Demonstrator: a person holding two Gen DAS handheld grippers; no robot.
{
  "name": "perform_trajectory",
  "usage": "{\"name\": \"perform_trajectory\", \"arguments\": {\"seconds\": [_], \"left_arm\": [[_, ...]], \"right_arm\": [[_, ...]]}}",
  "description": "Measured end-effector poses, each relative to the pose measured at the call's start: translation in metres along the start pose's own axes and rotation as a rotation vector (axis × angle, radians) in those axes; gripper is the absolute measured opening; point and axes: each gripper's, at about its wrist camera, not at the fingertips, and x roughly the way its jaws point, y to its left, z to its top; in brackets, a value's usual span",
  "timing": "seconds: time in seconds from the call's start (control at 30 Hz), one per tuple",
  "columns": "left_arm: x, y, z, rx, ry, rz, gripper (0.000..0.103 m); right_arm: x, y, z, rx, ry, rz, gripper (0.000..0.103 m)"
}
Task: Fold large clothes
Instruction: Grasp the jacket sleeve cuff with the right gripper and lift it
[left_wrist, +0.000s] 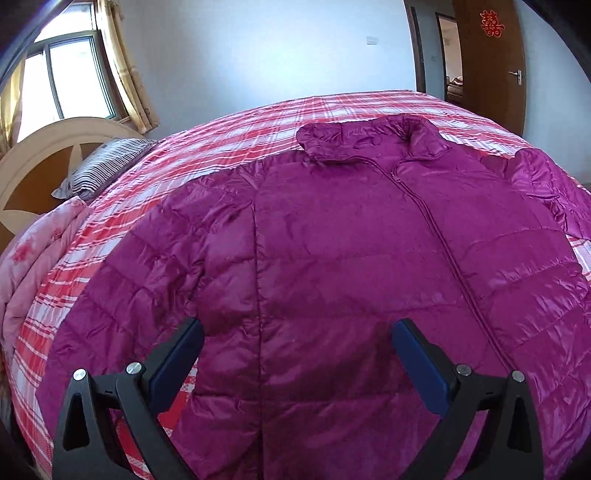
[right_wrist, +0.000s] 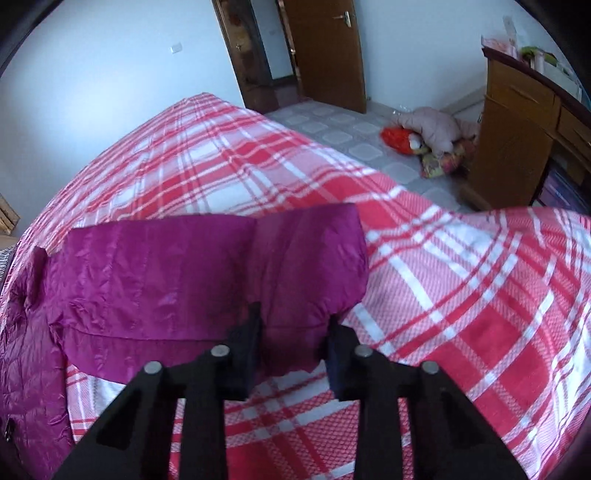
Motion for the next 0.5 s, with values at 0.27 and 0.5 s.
{"name": "perform_trajectory", "arguments": {"seconds": [0.27,0.5], "left_arm": [[-0.003,0.010,-0.003,-0.033,0.002,-0.028,0.102],[-0.007,0.017,-0.005,-0.044,0.003,-0.034,0.102]], "right_arm": [[-0.085,0.075,0.051,-0.187,-0.236,0.015,0.026],[-0.147,0.189,0.058,-0.456,-0.381,0.077,0.026]]}}
